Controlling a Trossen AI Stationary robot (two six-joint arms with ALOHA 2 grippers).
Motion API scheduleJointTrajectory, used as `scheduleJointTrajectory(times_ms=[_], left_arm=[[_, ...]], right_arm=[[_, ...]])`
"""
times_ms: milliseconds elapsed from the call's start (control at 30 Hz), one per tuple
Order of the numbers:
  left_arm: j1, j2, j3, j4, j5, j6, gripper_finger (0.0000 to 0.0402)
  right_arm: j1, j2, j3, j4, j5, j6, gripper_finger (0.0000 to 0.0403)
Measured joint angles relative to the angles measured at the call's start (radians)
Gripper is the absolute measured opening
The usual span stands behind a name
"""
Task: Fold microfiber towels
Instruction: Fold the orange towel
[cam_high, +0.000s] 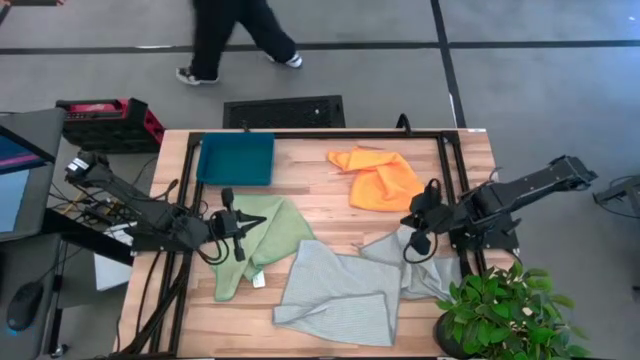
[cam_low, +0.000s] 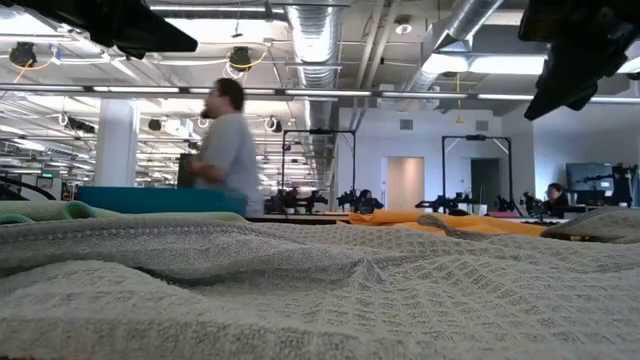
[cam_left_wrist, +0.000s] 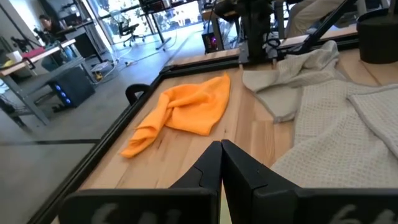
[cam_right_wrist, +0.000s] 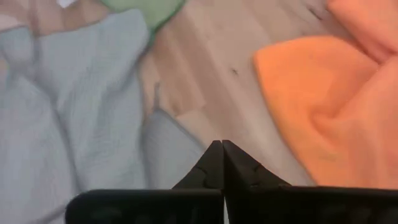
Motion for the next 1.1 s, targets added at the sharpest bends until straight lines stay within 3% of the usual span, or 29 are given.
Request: scheduleJointTrajectory(times_ms=[300,600,1100], left_arm=[[0.0,0.0,0.0,0.004,0.003,-0.006,0.0],[0.0,0.0,0.0,0.005,0.005,-0.099,0.0],[0.0,0.0,0.0,0.005,0.005,-0.112,0.0]], right_arm=[[-0.093,0.086,0.0,-0.064,-0.005,0.135,0.009],[-0.344,0.218,0.0,-0.122,-0.161,0.171,0.015],[-0.67,0.403,0.0,-0.283,-0.165,0.157,0.0152]])
